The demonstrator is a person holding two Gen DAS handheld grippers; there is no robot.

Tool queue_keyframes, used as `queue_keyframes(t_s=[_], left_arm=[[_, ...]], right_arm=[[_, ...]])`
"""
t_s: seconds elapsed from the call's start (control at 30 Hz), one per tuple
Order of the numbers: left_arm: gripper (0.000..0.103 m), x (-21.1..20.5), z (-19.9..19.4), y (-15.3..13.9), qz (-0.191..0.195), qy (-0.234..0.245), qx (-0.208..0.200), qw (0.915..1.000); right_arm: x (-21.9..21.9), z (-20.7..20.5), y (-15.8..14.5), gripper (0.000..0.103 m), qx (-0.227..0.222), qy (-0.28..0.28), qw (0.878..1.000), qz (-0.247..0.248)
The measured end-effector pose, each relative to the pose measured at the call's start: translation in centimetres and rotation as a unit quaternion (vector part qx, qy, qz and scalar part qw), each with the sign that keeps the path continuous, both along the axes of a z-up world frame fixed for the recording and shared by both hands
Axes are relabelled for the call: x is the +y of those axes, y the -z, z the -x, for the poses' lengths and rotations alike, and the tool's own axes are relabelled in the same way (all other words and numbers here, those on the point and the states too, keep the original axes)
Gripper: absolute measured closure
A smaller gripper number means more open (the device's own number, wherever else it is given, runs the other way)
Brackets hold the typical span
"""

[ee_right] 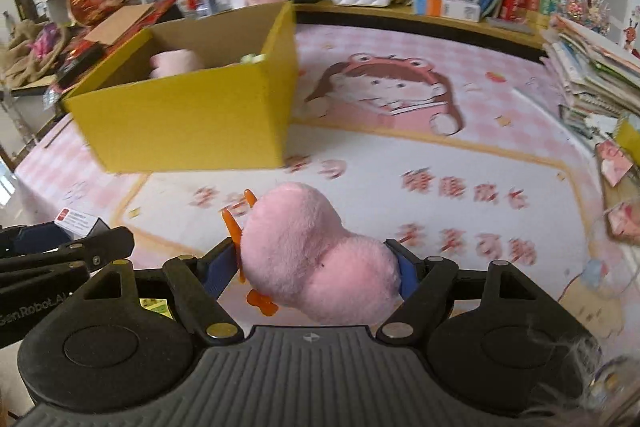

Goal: Organize objects
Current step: 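Carry the card box in the left tool and pink plush in the right tool over the yellow box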

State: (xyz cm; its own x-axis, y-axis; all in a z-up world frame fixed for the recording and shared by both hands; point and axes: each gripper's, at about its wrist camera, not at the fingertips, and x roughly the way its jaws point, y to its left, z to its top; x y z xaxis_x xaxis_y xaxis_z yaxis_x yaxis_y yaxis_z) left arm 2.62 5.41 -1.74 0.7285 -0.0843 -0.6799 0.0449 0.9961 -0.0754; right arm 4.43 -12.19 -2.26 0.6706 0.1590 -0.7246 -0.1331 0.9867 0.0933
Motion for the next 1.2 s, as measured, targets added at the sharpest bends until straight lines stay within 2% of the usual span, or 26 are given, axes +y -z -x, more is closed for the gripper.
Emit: queue_keyframes(t_s=[0.33, 0.7, 1.0, 1.2], left_arm=[[0.05, 5.8, 3.4, -1.3, -0.014, -0.017, -0.028, 0.9994], [0.05, 8.4, 4.1, -1.7, 0.003, -0.02, -0.041, 0.9989], [0.05, 7.7, 2.4, -2.5, -0.005, -0.013, -0.055, 0.9984], [0.05, 7.2, -0.9, -5.7, -0.01, -0.013, -0.105, 0.9943]], right_arm=[[5.9, 3.1, -0.7, 0.027, -0.016, -0.016, 1.0, -0.011], [7.9, 3.8, -1.2, 0.027, -0.02, -0.018, 1.0, 0.003], [7.6, 1.8, -1.9, 0.027, -0.031, -0.019, 0.999, 0.001], [6.7, -2.7, -5.5, 0.027, -0.102, -0.014, 0.995, -0.005]])
